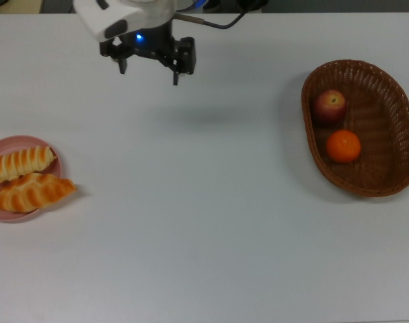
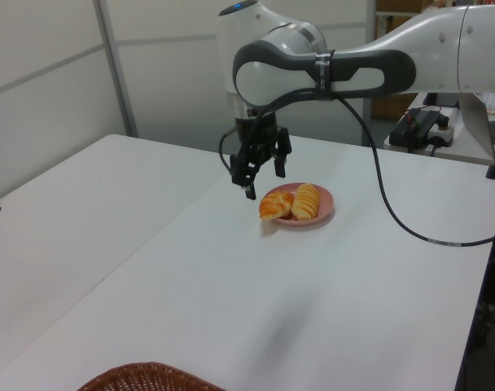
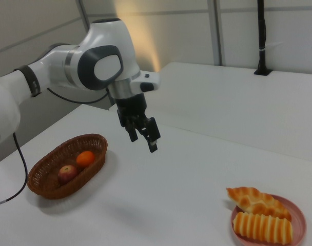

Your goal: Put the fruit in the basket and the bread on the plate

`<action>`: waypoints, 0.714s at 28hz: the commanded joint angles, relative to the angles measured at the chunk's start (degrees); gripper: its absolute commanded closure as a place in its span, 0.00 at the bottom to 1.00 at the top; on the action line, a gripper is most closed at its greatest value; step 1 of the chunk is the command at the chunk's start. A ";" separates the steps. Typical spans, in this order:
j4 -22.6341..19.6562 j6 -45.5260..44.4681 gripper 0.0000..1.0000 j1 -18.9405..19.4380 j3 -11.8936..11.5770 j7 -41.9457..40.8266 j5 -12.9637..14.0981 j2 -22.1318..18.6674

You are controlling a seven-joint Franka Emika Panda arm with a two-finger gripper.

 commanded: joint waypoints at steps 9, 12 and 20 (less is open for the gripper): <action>-1.74 0.23 0.00 1.84 -3.91 -1.81 0.43 -1.81; -1.83 0.14 0.00 1.49 -4.18 -3.74 0.69 -2.77; -2.09 -0.30 0.00 1.49 -5.41 -4.18 1.31 -4.62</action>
